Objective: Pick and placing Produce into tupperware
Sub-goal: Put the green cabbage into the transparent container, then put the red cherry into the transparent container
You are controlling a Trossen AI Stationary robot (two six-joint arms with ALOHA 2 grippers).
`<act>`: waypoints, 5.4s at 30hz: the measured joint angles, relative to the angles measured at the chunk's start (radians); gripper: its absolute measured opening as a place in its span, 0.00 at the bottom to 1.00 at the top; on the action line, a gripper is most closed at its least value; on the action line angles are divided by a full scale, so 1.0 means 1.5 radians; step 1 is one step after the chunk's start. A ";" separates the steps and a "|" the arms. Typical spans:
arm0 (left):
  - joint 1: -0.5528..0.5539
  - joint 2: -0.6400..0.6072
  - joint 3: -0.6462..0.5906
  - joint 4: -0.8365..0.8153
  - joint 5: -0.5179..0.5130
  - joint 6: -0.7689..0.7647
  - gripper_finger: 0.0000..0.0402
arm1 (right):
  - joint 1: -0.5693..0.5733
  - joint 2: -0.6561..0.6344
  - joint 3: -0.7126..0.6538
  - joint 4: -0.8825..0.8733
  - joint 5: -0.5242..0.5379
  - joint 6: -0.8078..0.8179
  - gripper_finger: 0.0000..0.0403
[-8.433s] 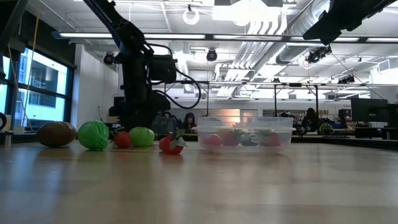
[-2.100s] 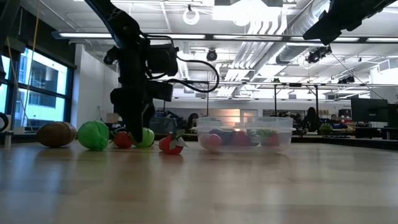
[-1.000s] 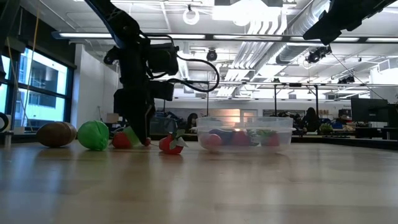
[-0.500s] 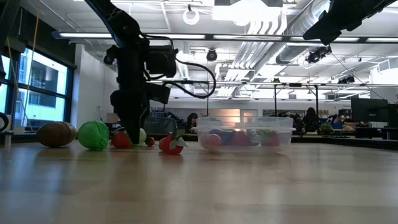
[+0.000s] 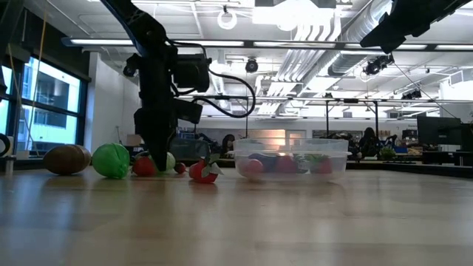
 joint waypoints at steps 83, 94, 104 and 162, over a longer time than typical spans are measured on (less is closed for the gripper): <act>-0.166 0.111 0.194 0.248 -0.030 0.090 0.65 | 0.000 0.000 0.000 0.000 0.000 0.000 0.07; -0.166 0.111 0.194 0.235 -0.046 0.115 0.80 | 0.000 0.000 0.000 0.000 0.000 0.000 0.07; -0.149 0.042 0.194 0.180 -0.050 0.121 0.72 | 0.000 0.000 0.000 0.000 0.000 0.000 0.07; 0.037 -0.004 -0.065 0.197 0.026 0.091 0.57 | 0.000 0.000 0.000 0.000 0.000 0.000 0.07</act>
